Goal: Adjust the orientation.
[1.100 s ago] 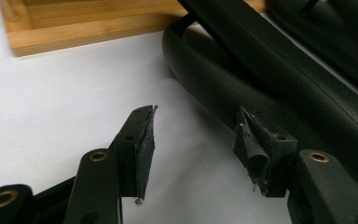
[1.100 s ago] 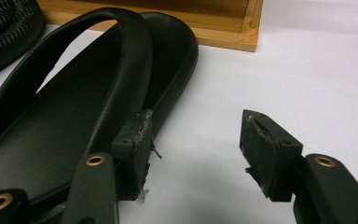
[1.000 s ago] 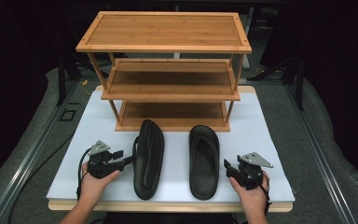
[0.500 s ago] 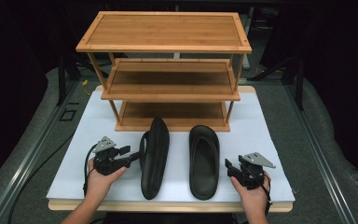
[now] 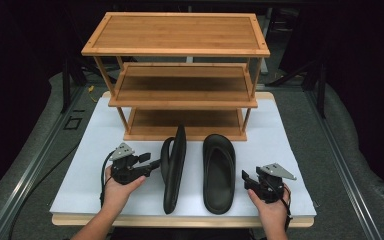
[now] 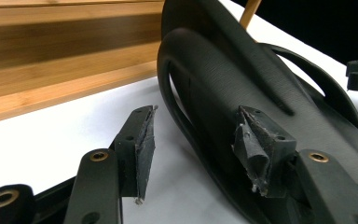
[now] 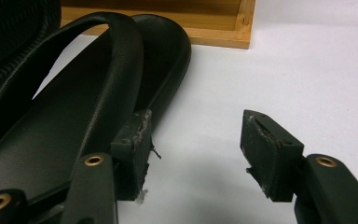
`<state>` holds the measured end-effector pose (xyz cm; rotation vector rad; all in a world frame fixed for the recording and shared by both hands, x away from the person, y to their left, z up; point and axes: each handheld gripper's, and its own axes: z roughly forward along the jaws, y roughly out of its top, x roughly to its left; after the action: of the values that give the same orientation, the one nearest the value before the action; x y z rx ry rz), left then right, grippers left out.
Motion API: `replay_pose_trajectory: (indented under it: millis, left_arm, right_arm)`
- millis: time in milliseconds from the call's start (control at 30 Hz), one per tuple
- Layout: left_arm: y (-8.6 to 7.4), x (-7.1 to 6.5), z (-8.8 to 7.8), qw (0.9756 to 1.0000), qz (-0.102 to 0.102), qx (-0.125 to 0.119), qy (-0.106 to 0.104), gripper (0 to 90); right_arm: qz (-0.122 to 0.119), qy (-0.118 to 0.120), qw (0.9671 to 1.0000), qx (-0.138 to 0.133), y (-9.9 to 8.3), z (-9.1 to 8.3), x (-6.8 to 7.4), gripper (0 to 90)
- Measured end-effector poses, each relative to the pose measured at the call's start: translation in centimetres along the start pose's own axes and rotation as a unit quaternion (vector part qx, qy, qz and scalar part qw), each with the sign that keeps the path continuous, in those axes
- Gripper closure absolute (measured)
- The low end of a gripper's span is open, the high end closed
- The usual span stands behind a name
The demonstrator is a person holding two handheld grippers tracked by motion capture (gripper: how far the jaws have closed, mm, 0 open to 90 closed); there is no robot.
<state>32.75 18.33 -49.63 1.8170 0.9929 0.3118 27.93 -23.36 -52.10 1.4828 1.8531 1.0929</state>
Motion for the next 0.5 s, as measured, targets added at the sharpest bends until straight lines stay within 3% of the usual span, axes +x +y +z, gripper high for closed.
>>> replay_pose_trajectory:
  millis: [233, 500]
  left_arm:
    - [-0.3, -1.3, 2.6, 0.9997, -0.006, 0.016, -0.019, 47.0]
    - [-0.7, -2.7, 3.8, 0.9991, -0.009, 0.018, -0.038, 47.3]
  right_arm:
    - [0.003, 0.0, 1.0, -0.001, 0.0, 0.0, 0.0, 43.4]
    - [0.004, 0.0, 1.0, 0.002, 0.0, 0.0, -0.1, 44.1]
